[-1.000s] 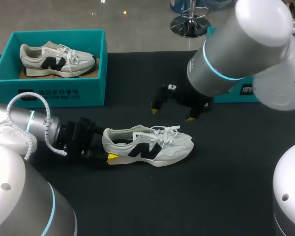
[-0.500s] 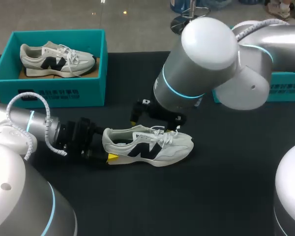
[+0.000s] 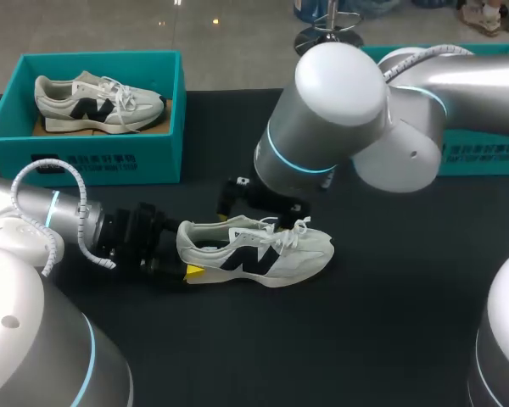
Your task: Take the shoe out of the shoebox, open the shoe tongue, remove and reinsert the insole, then place the shoe into the shoebox
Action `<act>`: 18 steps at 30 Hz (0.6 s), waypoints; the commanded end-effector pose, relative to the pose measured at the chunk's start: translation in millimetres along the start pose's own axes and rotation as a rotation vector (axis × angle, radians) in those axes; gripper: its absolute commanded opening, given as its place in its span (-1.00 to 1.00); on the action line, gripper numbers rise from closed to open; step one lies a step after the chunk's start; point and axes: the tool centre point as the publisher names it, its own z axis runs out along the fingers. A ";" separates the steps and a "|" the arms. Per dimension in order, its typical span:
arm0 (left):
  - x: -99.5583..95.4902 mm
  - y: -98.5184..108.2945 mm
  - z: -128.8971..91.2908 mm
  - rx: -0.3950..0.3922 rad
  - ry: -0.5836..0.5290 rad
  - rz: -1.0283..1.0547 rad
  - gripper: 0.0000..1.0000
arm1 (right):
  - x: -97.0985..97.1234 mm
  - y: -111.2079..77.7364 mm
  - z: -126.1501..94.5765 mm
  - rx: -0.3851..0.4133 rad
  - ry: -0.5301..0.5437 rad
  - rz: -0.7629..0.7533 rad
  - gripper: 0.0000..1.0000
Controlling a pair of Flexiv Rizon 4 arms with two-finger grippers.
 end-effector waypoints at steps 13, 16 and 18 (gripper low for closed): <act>0.0 -0.5 -0.2 -0.005 -0.001 -0.001 -1.00 | -0.9 -3.3 10.8 -0.089 -0.431 -0.138 1.00; 0.0 -0.5 -0.2 -0.005 -0.001 -0.001 -1.00 | -0.9 -3.3 10.8 -0.089 -0.431 -0.138 1.00; 0.0 -0.5 -0.2 -0.005 -0.001 -0.001 -1.00 | -0.9 -3.3 10.8 -0.089 -0.431 -0.138 1.00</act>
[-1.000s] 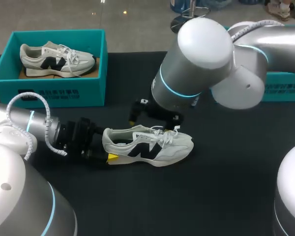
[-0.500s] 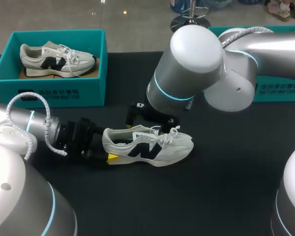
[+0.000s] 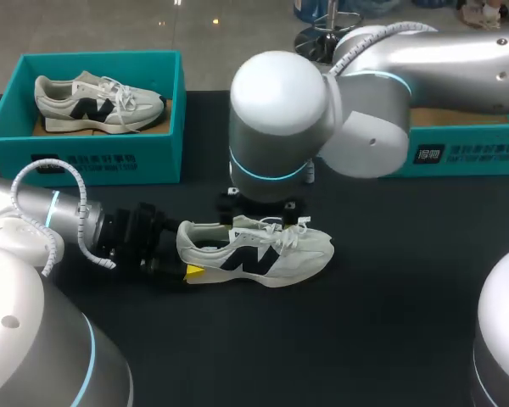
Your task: Take the shoe out of the shoebox, open the shoe tongue, remove and reinsert the insole, then place the shoe into the shoebox
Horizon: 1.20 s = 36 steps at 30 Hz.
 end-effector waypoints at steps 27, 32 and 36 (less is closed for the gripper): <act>0.0 -0.5 -0.2 -0.005 -0.001 -0.001 -1.00 | 26.7 -1.8 44.7 0.060 -0.416 -0.075 1.00; 0.0 -0.5 -0.2 -0.005 -0.001 -0.001 -1.00 | 23.6 1.5 53.7 0.092 -0.443 -0.083 1.00; 0.0 -0.5 -0.2 -0.005 -0.001 -0.001 -1.00 | 23.0 2.2 60.2 0.114 -0.461 -0.091 1.00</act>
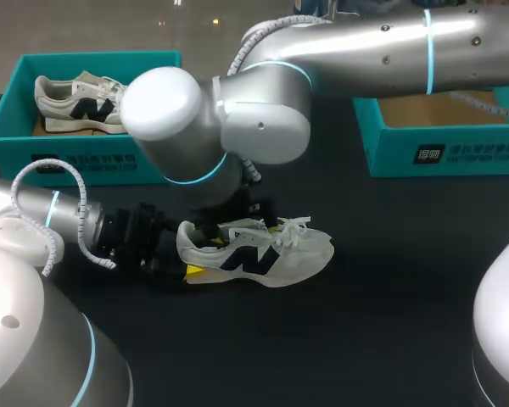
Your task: Take the shoe out of the shoebox, open the shoe tongue, remove and reinsert the insole, then place the shoe into the shoebox
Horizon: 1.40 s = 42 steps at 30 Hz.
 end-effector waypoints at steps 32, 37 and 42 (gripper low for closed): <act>0.0 -0.4 -0.2 -0.005 -0.001 -0.001 -1.00 | -47.8 -0.8 -3.7 0.076 0.002 0.158 -0.76; 0.0 -0.4 -0.2 -0.005 -0.001 -0.001 -1.00 | -47.4 0.2 -6.8 0.069 0.149 0.192 -1.00; 0.0 -0.4 -0.2 -0.005 -0.001 -0.001 -1.00 | -52.4 2.5 -8.2 0.062 0.181 0.210 -1.00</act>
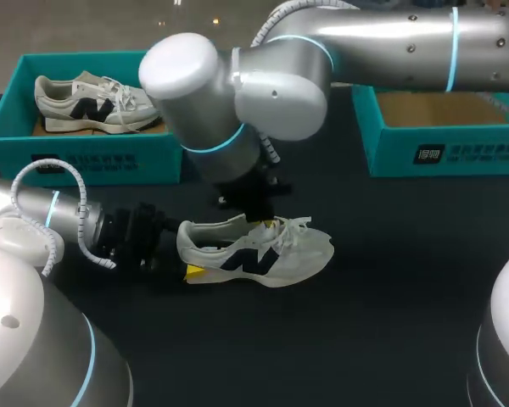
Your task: Take the shoe out of the shoebox, open the shoe tongue, remove and reinsert the insole, then place the shoe into the shoebox
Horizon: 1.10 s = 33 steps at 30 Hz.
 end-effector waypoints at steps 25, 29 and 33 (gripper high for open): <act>0.1 -0.2 -0.2 -0.005 -0.001 -0.001 -1.00 | -29.9 -0.6 1.8 -0.009 0.181 0.104 -1.00; 0.1 -0.2 -0.2 -0.005 -0.001 -0.001 -1.00 | -29.9 -0.6 1.8 -0.009 0.181 0.104 -1.00; 0.1 -0.2 -0.2 -0.005 -0.001 -0.001 -1.00 | -36.3 3.4 3.9 -0.005 0.184 0.115 -1.00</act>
